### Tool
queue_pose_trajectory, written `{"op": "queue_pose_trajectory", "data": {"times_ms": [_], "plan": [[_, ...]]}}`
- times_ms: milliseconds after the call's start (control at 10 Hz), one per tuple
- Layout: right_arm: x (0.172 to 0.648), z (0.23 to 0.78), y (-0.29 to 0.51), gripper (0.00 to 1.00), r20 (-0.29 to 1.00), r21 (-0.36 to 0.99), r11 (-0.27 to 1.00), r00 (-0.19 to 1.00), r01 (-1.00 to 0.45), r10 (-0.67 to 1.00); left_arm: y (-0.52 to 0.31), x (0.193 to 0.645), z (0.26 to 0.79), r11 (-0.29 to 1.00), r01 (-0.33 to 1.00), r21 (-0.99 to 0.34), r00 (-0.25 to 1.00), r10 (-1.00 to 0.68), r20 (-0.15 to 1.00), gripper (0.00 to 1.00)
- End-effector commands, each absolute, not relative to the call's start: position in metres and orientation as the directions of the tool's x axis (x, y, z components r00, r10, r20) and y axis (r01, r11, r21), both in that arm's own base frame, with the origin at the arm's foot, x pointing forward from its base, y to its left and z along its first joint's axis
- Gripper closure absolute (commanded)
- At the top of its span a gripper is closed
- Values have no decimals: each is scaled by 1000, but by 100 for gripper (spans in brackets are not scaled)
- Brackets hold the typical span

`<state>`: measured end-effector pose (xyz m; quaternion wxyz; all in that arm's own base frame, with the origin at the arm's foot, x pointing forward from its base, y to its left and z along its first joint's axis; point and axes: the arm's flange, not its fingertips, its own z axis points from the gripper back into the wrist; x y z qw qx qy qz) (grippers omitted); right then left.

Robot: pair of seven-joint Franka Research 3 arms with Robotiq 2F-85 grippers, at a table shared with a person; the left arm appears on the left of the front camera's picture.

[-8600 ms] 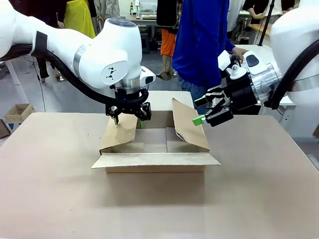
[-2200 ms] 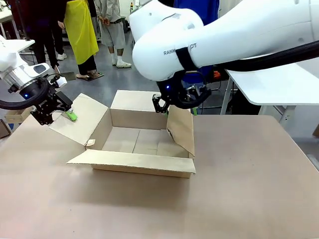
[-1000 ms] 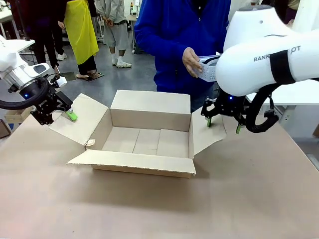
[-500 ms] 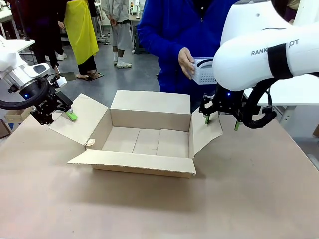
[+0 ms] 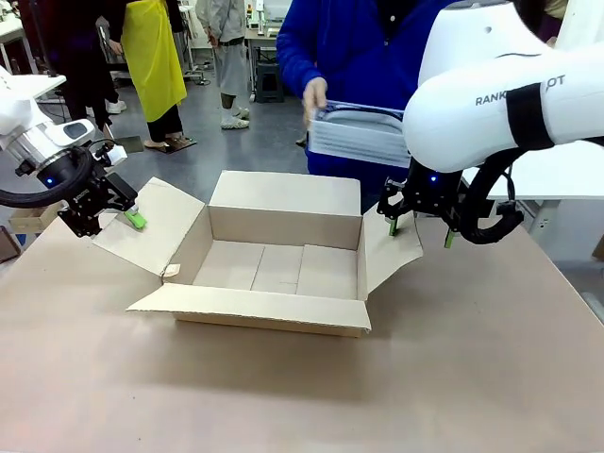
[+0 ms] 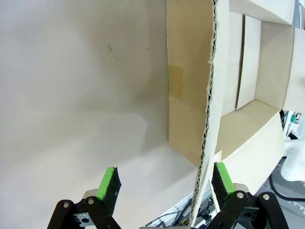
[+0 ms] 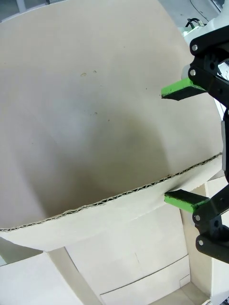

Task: Pack the gift set into the box.
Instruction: Lift both hands away from the flaps of the Package Box.

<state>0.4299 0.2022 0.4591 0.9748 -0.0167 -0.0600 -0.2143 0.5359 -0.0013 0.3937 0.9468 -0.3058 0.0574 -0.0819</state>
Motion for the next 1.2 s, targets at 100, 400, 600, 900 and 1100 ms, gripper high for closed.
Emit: {"op": "queue_pose_trajectory", "data": {"times_ms": [100, 400, 600, 900, 1100], "plan": [[433, 462, 201, 0, 128, -19, 913, 907, 408, -402, -3, 533, 395, 811, 111, -575, 982, -179, -64, 0], [433, 462, 201, 0, 128, -19, 913, 907, 408, -402, -3, 533, 395, 811, 111, -575, 982, -179, -64, 0], [433, 462, 201, 0, 128, -19, 913, 907, 408, -402, -3, 533, 395, 811, 111, -575, 982, -179, -64, 0], [433, 462, 201, 0, 128, -19, 913, 907, 408, -402, -3, 533, 395, 811, 111, -575, 982, -179, -64, 0], [433, 462, 201, 0, 128, -19, 913, 907, 408, -402, -3, 533, 395, 811, 111, -575, 982, -179, -64, 0]]}}
